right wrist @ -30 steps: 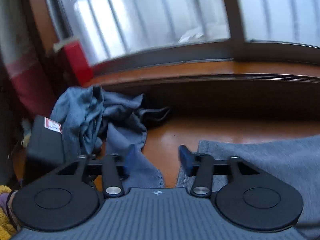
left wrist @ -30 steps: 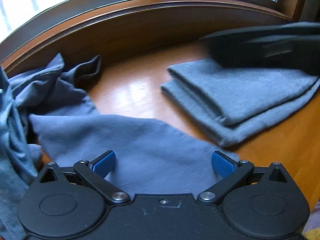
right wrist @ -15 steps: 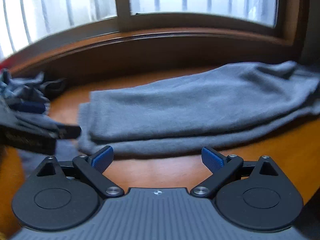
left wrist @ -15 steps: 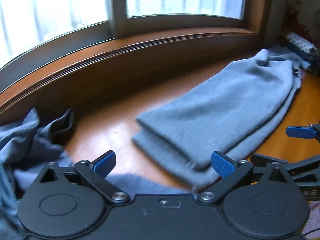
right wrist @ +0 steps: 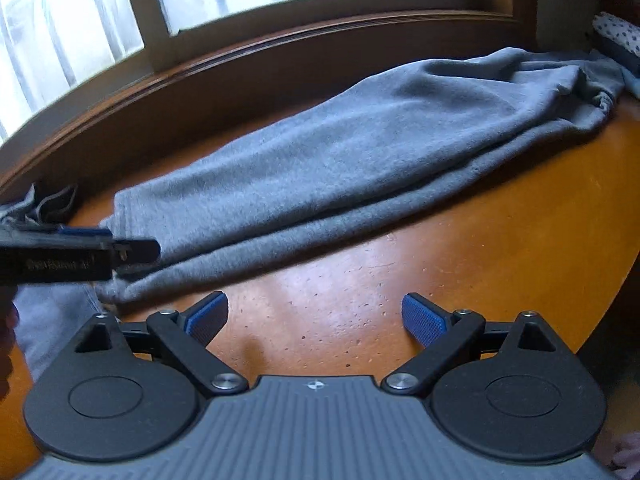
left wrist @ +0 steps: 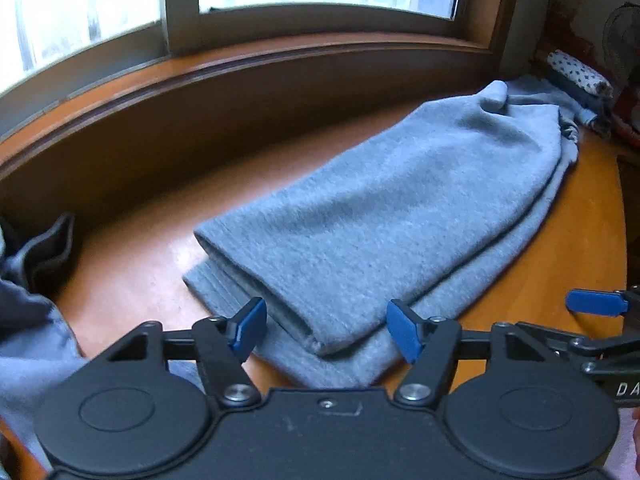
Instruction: Fold clothes
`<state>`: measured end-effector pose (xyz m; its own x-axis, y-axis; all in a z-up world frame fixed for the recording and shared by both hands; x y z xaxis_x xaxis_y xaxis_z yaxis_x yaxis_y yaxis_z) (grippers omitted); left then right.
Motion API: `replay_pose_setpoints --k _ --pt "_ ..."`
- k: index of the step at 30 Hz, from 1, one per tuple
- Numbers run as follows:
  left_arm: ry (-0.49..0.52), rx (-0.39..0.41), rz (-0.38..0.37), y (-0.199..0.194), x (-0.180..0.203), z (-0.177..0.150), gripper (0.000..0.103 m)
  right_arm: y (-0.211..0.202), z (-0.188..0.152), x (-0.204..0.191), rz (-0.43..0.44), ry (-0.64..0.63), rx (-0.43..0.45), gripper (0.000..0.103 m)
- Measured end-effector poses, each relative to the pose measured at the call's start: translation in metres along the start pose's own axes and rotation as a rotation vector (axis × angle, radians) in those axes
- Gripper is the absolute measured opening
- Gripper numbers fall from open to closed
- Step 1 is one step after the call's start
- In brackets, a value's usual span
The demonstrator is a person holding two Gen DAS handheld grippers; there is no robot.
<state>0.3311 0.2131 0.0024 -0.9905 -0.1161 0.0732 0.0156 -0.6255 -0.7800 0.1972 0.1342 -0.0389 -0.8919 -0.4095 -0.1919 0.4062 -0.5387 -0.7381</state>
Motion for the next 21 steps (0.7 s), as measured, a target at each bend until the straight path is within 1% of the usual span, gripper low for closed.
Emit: replay_pose_setpoints --k 2,4,5,7,9,11,13,16,19,21 --pt "0.011 0.024 -0.008 0.0 0.001 -0.004 0.059 0.0 -0.003 -0.001 0.005 -0.01 0.01 0.097" --pt "0.032 0.041 0.003 0.0 0.004 -0.006 0.057 0.0 -0.006 -0.003 0.004 -0.035 0.019 0.099" --pt "0.037 0.049 0.009 -0.002 0.004 -0.007 0.05 0.0 -0.007 -0.005 0.0 -0.057 0.02 0.1" --pt "0.038 0.059 0.014 -0.005 0.004 -0.009 0.046 0.002 -0.011 -0.01 -0.013 -0.098 0.024 0.101" --pt "0.038 0.058 0.023 -0.005 0.004 -0.01 0.035 0.003 -0.014 -0.014 -0.024 -0.132 0.027 0.103" --pt "0.018 0.077 0.02 -0.011 0.003 -0.011 0.032 0.005 -0.016 -0.017 -0.033 -0.157 0.032 0.103" --pt "0.011 0.096 0.001 -0.018 0.003 -0.012 0.032 0.005 -0.016 -0.019 -0.039 -0.179 0.029 0.103" --pt "0.05 0.101 0.005 -0.02 0.008 -0.014 0.032 0.005 -0.016 -0.018 -0.034 -0.185 0.029 0.103" --pt "0.101 0.079 -0.003 -0.012 0.015 -0.016 0.034 0.005 -0.015 -0.016 -0.027 -0.175 0.031 0.103" --pt "0.116 0.071 -0.008 -0.006 0.017 -0.016 0.035 0.005 -0.014 -0.015 -0.029 -0.175 0.031 0.103"
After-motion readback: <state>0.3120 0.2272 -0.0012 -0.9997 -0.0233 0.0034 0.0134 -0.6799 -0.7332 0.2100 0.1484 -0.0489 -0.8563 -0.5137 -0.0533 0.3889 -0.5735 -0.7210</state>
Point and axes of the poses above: each gripper's, at about its wrist camera, not at the fingertips, and y roughly the way its jaws point, x to its right, z to its top, the point moved 1 cm from there along y, roughly the way its jaws point, and after that the axes turned 4 degrees about -x, right-handed, at the moved point
